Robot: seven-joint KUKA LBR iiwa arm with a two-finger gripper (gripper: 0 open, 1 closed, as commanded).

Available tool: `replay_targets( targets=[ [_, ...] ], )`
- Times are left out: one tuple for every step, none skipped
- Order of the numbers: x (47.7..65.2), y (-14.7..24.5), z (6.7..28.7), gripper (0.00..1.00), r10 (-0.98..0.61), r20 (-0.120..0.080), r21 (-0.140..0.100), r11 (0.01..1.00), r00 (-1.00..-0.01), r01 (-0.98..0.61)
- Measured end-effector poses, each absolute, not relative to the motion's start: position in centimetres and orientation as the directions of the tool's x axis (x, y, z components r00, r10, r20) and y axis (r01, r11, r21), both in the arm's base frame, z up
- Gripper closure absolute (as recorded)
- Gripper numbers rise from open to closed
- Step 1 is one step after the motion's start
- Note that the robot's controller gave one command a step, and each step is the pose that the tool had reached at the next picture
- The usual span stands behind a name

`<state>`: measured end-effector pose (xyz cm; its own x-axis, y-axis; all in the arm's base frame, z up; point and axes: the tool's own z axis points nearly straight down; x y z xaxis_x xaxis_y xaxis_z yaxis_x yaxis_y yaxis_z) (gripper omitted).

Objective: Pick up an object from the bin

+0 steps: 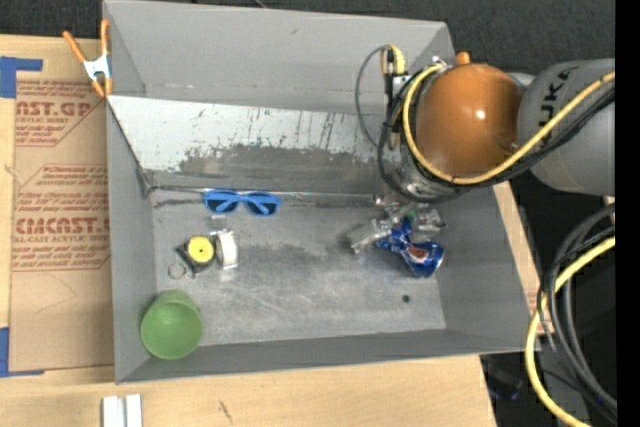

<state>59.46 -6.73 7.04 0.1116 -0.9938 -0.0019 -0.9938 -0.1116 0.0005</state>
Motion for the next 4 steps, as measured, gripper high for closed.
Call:
replay_targets(
  targets=[
    [59.7, -6.8, 7.4, 1.0, -0.994, 0.0, -0.005, -0.111, 0.111, -0.994],
    [59.9, -6.7, 13.7, 1.0, -0.994, -0.001, -0.007, -0.109, 0.109, -0.994],
    [59.9, -6.6, 16.5, 1.0, -0.994, -0.002, -0.004, -0.107, 0.107, -0.994],
    [60.0, -6.4, 19.3, 1.0, -0.994, -0.002, -0.004, -0.106, 0.106, -0.994]
  ],
)
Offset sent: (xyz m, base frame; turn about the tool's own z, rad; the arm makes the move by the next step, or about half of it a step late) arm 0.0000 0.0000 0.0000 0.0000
